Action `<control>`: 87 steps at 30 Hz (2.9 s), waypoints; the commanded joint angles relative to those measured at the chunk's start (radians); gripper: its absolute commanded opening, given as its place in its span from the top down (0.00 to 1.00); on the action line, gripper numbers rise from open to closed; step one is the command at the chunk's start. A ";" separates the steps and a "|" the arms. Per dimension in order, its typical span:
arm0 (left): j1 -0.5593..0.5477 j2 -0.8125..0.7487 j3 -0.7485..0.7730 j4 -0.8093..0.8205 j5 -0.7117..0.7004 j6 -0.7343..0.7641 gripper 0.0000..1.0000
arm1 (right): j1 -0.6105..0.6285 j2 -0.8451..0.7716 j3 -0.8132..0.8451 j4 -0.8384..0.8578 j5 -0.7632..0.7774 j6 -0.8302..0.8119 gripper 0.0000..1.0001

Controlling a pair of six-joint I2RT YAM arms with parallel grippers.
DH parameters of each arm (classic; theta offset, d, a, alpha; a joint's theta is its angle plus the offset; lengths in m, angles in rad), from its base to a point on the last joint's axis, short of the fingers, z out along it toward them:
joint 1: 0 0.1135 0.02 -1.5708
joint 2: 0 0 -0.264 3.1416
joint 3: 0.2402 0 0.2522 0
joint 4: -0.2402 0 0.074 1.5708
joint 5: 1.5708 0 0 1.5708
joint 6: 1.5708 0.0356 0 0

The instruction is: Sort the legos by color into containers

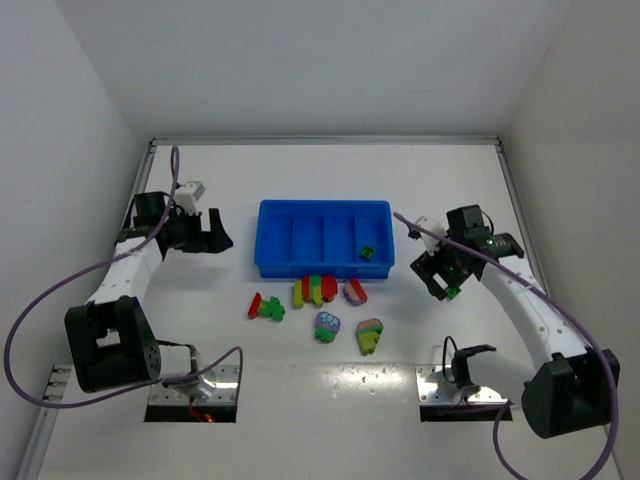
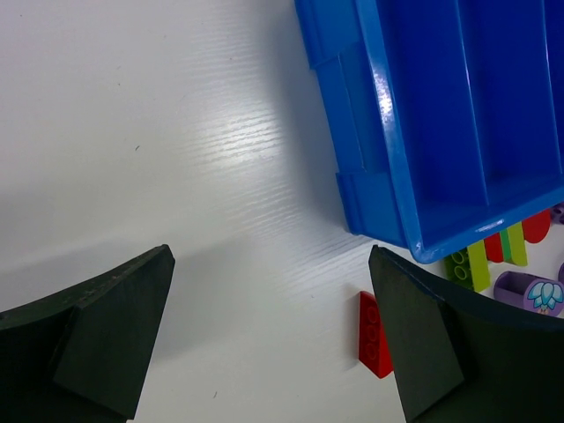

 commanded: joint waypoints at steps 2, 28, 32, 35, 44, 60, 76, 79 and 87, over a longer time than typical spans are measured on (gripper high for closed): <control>0.011 -0.040 0.028 0.015 0.023 0.018 0.00 | -0.021 -0.033 -0.056 0.000 0.109 -0.122 0.18; 0.011 0.017 0.046 0.015 0.042 0.018 0.00 | -0.227 0.356 -0.053 0.218 -0.010 -0.188 0.26; 0.011 0.026 0.046 0.015 0.042 0.018 0.00 | -0.236 0.393 -0.042 0.227 -0.021 -0.188 0.48; 0.020 0.026 0.046 0.015 0.042 0.018 0.00 | -0.236 0.393 -0.033 0.227 -0.030 -0.197 0.62; 0.029 0.016 0.037 0.015 0.063 0.018 0.00 | -0.254 0.200 0.115 0.109 -0.171 -0.168 0.83; 0.029 -0.053 0.080 -0.072 0.072 0.058 0.00 | -0.026 0.442 0.515 0.204 -0.518 0.200 0.81; 0.029 -0.066 0.089 -0.100 0.110 0.122 0.00 | 0.102 0.594 0.464 0.353 -0.351 0.237 0.63; 0.029 -0.057 0.089 -0.109 0.120 0.133 0.00 | 0.121 0.594 0.464 0.364 -0.301 0.237 0.61; 0.029 -0.047 0.123 -0.190 0.161 0.237 0.00 | 0.141 0.583 0.446 0.364 -0.257 0.237 0.28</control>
